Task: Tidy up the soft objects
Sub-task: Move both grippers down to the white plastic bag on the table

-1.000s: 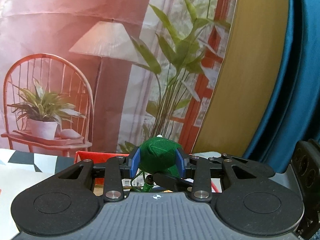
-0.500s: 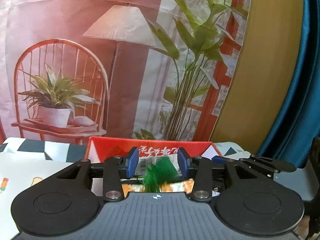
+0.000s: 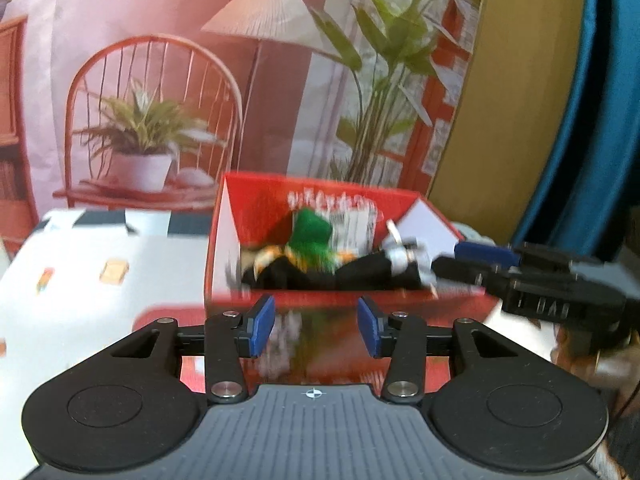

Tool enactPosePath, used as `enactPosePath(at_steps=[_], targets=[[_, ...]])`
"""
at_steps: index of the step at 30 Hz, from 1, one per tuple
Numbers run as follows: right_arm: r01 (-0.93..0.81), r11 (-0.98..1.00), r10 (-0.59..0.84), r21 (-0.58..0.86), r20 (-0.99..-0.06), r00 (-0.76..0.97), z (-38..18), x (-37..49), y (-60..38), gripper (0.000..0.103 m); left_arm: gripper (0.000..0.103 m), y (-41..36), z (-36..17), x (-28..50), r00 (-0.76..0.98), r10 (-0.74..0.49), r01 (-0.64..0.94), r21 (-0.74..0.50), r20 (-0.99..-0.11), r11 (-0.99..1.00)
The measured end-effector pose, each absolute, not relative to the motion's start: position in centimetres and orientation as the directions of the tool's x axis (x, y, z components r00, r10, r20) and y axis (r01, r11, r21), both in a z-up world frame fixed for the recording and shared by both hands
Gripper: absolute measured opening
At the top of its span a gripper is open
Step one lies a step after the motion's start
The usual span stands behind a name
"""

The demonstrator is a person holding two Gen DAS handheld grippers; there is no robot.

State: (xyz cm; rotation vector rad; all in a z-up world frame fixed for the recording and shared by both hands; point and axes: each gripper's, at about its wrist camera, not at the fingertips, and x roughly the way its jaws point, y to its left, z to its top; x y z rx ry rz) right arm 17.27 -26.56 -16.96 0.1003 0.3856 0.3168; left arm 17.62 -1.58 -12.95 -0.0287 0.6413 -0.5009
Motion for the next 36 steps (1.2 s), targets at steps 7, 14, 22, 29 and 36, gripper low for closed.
enactPosePath(at_steps=[7, 14, 22, 29, 36], targets=[[-0.257, 0.946, 0.318, 0.198, -0.404, 0.858, -20.0, 12.6, -26.5, 0.058, 0.050, -0.7, -17.7, 13.1, 0.626, -0.468, 0.421, -0.236, -0.623, 0.876], [-0.227, 0.960, 0.280, 0.165, -0.502, 0.819, -24.3, 7.7, -25.8, 0.070, 0.050, -0.5, -20.8, 10.1, 0.573, -0.476, 0.431, -0.249, -0.667, 0.867], [-0.222, 0.970, 0.240, 0.102, -0.574, 0.783, -27.5, 5.8, -23.8, 0.082, 0.059, 0.6, -21.9, 9.9, 0.601, -0.420, 0.385, -0.214, -0.680, 0.898], [-0.206, 0.977, 0.198, 0.060, -0.625, 0.755, -29.0, 7.0, -23.2, 0.103, 0.082, 0.6, -22.8, 10.4, 0.601, -0.341, 0.321, -0.173, -0.722, 0.931], [-0.207, 0.976, 0.200, 0.066, -0.642, 0.740, -29.7, 7.3, -23.3, 0.103, 0.096, 1.3, -23.7, 11.2, 0.583, -0.290, 0.244, -0.176, -0.759, 0.954]])
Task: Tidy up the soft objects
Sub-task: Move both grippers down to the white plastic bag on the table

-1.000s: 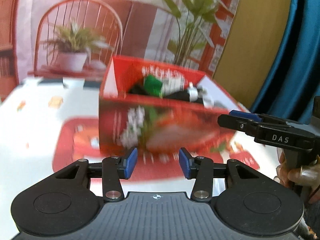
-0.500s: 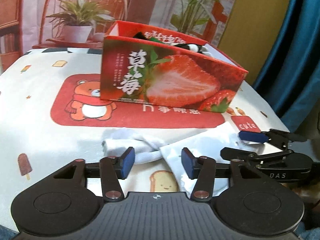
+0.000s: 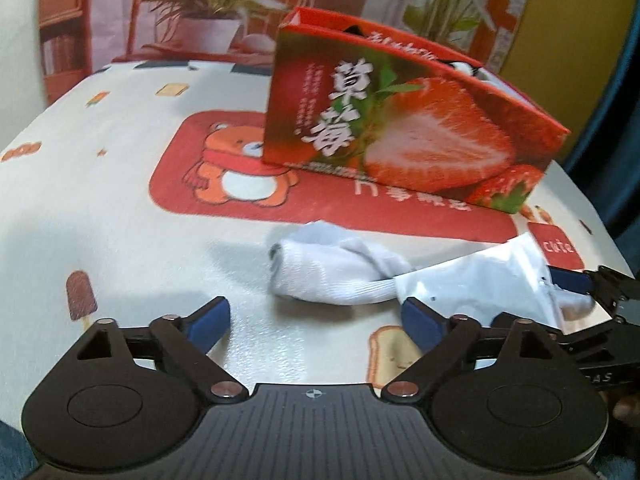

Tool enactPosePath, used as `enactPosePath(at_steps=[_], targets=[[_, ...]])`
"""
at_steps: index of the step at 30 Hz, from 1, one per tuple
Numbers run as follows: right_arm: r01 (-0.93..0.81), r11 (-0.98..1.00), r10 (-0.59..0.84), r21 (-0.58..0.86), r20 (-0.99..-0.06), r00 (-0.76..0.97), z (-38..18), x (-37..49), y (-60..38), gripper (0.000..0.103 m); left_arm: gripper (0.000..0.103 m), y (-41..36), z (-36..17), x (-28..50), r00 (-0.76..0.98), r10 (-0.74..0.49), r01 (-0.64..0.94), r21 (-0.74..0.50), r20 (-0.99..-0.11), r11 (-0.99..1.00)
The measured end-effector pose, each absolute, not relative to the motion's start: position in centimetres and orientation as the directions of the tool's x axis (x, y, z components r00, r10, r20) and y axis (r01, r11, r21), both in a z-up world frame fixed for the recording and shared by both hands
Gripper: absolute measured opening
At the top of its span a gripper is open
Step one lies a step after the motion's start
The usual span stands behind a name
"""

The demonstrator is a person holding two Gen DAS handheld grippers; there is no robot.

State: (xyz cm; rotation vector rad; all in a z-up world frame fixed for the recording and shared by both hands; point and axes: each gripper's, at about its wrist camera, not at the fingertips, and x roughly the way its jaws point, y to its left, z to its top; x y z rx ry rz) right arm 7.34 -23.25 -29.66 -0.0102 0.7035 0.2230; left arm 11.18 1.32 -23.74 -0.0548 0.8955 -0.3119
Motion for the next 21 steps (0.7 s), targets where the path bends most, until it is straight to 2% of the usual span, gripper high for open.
enactPosePath(at_steps=[5, 15, 21], targets=[[-0.201, 0.974, 0.218, 0.101, -0.648, 0.730, -29.95, 7.55, -23.64, 0.103, 0.103, 1.42, -24.17, 11.38, 0.577, -0.291, 0.231, -0.190, -0.763, 0.954], [-0.196, 0.972, 0.231, 0.128, -0.651, 0.723, -30.14, 7.72, -23.78, 0.103, 0.103, 1.90, -24.41, 11.50, 0.588, -0.309, 0.200, -0.236, -0.747, 0.951], [-0.200, 0.970, 0.242, 0.142, -0.680, 0.692, -29.26, 7.91, -24.16, 0.103, 0.103, 1.42, -24.50, 11.46, 0.588, -0.293, 0.214, -0.204, -0.754, 0.955]])
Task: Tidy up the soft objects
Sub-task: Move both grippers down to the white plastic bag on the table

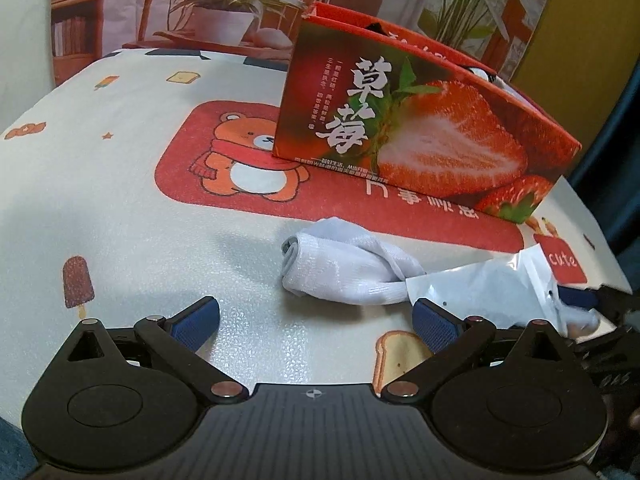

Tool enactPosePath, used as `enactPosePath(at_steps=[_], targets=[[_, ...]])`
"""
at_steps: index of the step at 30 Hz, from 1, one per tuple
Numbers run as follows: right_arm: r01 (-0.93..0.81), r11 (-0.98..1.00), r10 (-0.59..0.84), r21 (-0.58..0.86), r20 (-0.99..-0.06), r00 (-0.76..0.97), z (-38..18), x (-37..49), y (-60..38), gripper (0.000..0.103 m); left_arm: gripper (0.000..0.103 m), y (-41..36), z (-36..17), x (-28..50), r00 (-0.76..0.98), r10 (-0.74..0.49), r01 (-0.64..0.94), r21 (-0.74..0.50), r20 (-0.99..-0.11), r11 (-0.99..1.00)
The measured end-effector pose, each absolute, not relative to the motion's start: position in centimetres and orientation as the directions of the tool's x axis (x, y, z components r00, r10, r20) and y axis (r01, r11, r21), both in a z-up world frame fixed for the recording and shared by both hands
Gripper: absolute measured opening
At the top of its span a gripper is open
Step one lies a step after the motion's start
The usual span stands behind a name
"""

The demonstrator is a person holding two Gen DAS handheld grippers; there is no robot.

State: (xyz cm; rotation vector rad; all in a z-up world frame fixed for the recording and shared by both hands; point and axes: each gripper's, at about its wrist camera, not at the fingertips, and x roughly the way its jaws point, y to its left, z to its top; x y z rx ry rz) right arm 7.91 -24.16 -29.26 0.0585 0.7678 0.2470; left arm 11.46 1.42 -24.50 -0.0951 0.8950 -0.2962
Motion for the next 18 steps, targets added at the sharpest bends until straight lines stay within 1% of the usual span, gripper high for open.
enactPosePath(at_steps=[4, 7, 9, 13, 18], targets=[[-0.197, 0.975, 0.215, 0.102, -0.654, 0.726, -27.6, 6.6, -24.7, 0.103, 0.103, 1.2, -24.4, 11.5, 0.578, -0.285, 0.228, -0.185, -0.765, 0.956], [-0.240, 0.971, 0.176, -0.001, -0.676, 0.716, -26.9, 5.3, -24.2, 0.103, 0.103, 1.4, -24.3, 11.6, 0.572, -0.291, 0.224, -0.195, -0.767, 0.955], [-0.276, 0.960, 0.169, -0.042, -0.701, 0.693, -27.1, 4.4, -23.7, 0.103, 0.103, 1.5, -24.3, 11.6, 0.571, -0.297, 0.217, -0.208, -0.766, 0.954], [-0.301, 0.949, 0.145, -0.091, -0.722, 0.677, -27.7, 3.7, -22.7, 0.103, 0.103, 1.6, -24.0, 11.3, 0.578, -0.312, 0.224, -0.221, -0.754, 0.949], [-0.315, 0.940, 0.108, -0.132, -0.761, 0.639, -28.9, 5.0, -21.6, 0.103, 0.103, 1.5, -23.1, 10.8, 0.620, -0.304, 0.238, -0.196, -0.724, 0.951]])
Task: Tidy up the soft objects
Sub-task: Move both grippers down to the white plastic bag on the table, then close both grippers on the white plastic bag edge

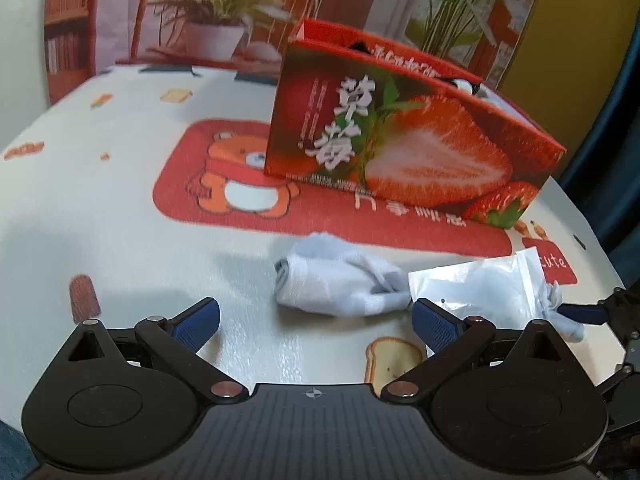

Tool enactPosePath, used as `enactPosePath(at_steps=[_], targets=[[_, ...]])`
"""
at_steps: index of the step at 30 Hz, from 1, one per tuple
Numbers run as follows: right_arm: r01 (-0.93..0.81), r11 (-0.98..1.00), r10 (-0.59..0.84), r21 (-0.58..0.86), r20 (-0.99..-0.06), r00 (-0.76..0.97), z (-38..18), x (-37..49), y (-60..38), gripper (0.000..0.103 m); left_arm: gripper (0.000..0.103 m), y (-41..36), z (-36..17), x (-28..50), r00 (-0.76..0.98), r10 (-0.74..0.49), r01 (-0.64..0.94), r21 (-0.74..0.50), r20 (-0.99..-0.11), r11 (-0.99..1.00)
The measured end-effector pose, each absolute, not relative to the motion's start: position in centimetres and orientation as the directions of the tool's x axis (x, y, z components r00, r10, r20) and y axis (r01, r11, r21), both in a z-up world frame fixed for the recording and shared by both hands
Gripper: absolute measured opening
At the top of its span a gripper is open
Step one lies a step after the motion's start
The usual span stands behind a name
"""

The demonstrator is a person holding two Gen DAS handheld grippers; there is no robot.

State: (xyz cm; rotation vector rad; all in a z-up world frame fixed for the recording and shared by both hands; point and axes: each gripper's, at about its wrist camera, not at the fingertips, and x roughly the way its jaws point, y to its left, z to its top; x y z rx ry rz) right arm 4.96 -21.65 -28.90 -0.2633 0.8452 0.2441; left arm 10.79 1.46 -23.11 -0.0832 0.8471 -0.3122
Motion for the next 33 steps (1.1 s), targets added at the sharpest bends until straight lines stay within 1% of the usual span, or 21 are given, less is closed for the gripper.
enactPosePath(at_steps=[4, 12, 15, 17, 21, 24, 26, 29, 31, 33], targets=[[-0.310, 0.944, 0.117, -0.115, -0.761, 0.638, -29.0, 6.0, -21.4, 0.103, 0.103, 1.3, -22.7, 10.6, 0.639, -0.290, 0.238, -0.176, -0.713, 0.955], [-0.311, 0.935, 0.094, -0.172, -0.725, 0.682, -28.6, 9.8, -19.8, 0.102, 0.103, 1.1, -21.9, 10.0, 0.684, -0.272, 0.265, -0.116, -0.677, 0.957], [-0.307, 0.936, 0.097, -0.171, -0.714, 0.694, -28.7, 11.3, -19.5, 0.102, 0.101, 1.2, -21.4, 10.2, 0.688, -0.279, 0.280, -0.109, -0.670, 0.954], [-0.301, 0.944, 0.119, -0.137, -0.708, 0.696, -28.8, 12.2, -19.8, 0.100, 0.095, 1.3, -20.9, 10.5, 0.689, -0.291, 0.292, -0.113, -0.663, 0.950], [-0.284, 0.958, 0.187, -0.028, -0.690, 0.699, -28.8, 12.6, -21.0, 0.098, 0.092, 1.0, -19.2, 11.2, 0.703, -0.322, 0.325, -0.117, -0.634, 0.938], [-0.269, 0.963, 0.221, 0.030, -0.659, 0.719, -28.4, 12.1, -22.2, 0.093, 0.090, 0.4, -18.0, 11.9, 0.703, -0.361, 0.355, -0.139, -0.612, 0.925], [-0.247, 0.964, 0.253, 0.099, -0.627, 0.737, -28.0, 11.6, -23.6, 0.089, 0.087, -0.3, -17.7, 12.7, 0.682, -0.404, 0.389, -0.164, -0.610, 0.906], [-0.228, 0.956, 0.292, 0.183, -0.592, 0.751, -27.9, 11.5, -25.3, 0.077, 0.082, -1.7, -17.9, 14.0, 0.629, -0.458, 0.428, -0.213, -0.628, 0.878], [-0.224, 0.956, 0.294, 0.191, -0.578, 0.761, -27.9, 11.4, -25.9, 0.064, 0.080, -2.6, -18.5, 14.8, 0.596, -0.485, 0.441, -0.244, -0.640, 0.864], [-0.223, 0.956, 0.293, 0.191, -0.566, 0.771, -28.0, 11.2, -26.0, 0.061, 0.078, -3.3, -19.3, 15.3, 0.566, -0.508, 0.450, -0.272, -0.650, 0.850]])
